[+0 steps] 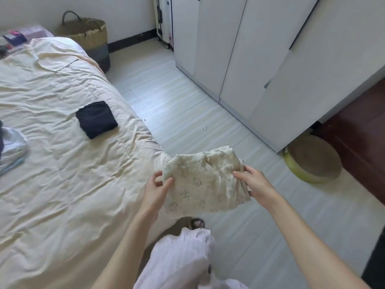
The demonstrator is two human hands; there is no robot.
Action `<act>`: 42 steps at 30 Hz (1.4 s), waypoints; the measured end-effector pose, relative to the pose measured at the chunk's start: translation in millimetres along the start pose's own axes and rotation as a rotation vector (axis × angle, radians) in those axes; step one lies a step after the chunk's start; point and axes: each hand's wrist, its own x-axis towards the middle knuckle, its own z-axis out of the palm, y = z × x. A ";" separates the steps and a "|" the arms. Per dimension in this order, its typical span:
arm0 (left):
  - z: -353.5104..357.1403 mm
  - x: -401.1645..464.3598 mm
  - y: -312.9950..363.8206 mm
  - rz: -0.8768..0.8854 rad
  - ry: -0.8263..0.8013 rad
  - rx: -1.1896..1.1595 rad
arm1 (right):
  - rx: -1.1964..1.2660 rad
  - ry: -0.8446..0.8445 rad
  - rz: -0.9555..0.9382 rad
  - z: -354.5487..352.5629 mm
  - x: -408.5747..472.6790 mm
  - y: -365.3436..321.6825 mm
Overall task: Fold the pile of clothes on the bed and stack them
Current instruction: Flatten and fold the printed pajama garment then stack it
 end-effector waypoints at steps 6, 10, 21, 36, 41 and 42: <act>76.3 67.2 24.5 -0.038 0.105 -0.112 | -0.140 -0.061 -0.045 -46.1 100.7 -59.4; 128.7 112.1 55.6 -0.057 0.160 -0.154 | -0.232 -0.074 -0.070 -70.9 163.3 -106.0; 160.7 169.5 113.5 -0.089 0.478 -0.336 | -0.465 -0.426 -0.097 -46.4 295.3 -226.0; 151.8 162.2 92.8 -0.166 1.286 -0.914 | -1.060 -1.057 -0.319 168.8 326.2 -279.1; 108.4 171.6 59.1 -0.234 1.403 -0.996 | -1.212 -1.165 -0.373 258.0 314.6 -250.8; 96.5 177.0 52.8 -0.240 1.413 -1.012 | -1.238 -1.164 -0.389 276.6 315.4 -245.2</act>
